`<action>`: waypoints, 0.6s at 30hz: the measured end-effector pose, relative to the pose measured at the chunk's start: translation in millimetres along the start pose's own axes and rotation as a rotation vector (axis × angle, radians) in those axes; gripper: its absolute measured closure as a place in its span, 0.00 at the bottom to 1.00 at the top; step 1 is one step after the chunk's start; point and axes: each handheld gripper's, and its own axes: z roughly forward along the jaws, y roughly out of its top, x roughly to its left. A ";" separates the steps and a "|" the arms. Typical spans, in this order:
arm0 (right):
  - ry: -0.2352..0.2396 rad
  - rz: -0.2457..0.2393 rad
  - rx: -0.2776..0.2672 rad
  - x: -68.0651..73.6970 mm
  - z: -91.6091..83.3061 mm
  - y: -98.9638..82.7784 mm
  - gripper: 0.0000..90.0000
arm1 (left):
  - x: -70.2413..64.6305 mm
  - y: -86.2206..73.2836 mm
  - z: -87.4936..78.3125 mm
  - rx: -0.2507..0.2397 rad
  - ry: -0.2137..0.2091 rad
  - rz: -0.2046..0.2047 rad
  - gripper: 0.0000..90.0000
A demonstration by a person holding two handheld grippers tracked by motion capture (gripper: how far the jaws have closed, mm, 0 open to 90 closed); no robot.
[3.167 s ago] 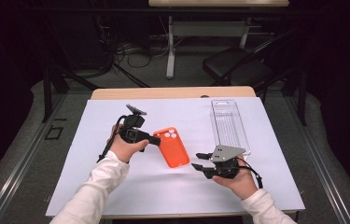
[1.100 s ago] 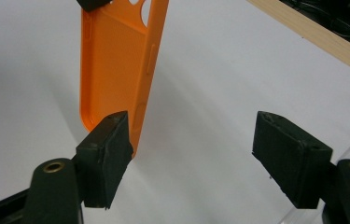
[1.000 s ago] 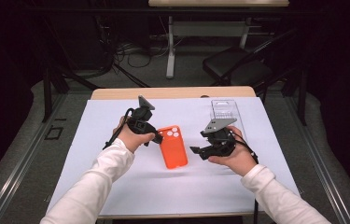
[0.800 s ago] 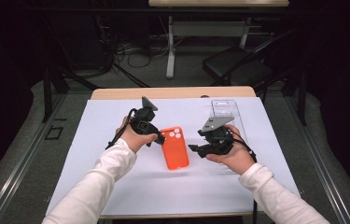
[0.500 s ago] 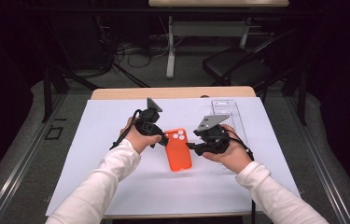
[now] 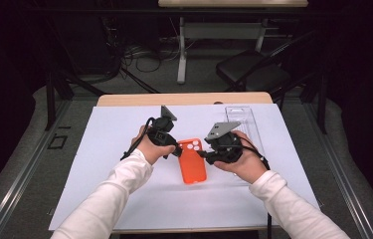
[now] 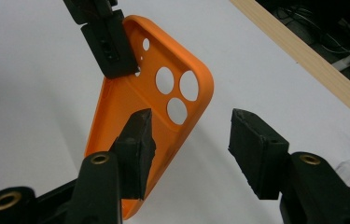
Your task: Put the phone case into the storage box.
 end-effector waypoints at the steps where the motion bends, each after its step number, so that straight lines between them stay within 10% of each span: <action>1: -0.001 0.000 -0.002 0.0 -0.1 0.8 0.55 | -0.5 -0.2 0.3 -0.002 0.002 0.000 0.94; 18: 0.019 0.007 0.037 -2.3 1.5 10.1 0.72 | -11.3 0.5 6.1 0.030 0.020 0.034 0.94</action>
